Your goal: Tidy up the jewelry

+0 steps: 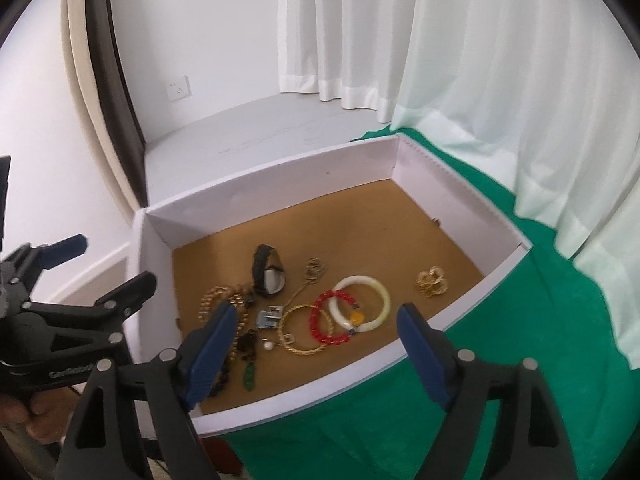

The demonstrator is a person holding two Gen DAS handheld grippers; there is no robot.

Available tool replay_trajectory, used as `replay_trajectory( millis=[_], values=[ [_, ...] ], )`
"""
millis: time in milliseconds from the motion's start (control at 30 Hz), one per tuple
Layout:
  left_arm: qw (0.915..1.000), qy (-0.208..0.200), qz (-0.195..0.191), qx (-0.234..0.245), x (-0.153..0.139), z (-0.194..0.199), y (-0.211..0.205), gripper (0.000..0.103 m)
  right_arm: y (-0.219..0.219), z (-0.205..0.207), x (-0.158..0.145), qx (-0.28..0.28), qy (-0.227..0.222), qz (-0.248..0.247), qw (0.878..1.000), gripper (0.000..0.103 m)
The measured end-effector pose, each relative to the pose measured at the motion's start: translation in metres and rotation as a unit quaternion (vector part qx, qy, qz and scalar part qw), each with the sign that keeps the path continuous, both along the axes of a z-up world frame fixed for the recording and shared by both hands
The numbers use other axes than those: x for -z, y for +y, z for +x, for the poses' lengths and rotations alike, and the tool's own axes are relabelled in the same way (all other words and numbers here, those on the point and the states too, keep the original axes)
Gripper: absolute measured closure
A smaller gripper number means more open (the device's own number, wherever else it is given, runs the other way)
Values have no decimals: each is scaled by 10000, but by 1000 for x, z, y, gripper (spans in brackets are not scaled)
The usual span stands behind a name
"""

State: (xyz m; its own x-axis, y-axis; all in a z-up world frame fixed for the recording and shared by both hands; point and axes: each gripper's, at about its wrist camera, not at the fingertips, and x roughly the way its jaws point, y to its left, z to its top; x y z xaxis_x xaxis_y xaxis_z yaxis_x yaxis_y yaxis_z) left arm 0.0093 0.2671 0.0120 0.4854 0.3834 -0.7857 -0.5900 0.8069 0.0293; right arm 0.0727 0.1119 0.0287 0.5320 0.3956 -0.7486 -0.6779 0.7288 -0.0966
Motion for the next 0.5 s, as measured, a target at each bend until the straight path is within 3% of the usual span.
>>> replay_trajectory(
  millis=[133,500],
  values=[
    [9994,75,-319,-82,2,-1,8,1,4,1,2,48,-5,-210,9998,20],
    [9997,85,-213,-123,-4,-3,9,1,6,4,8,129,46,-356,9993,20]
  ],
)
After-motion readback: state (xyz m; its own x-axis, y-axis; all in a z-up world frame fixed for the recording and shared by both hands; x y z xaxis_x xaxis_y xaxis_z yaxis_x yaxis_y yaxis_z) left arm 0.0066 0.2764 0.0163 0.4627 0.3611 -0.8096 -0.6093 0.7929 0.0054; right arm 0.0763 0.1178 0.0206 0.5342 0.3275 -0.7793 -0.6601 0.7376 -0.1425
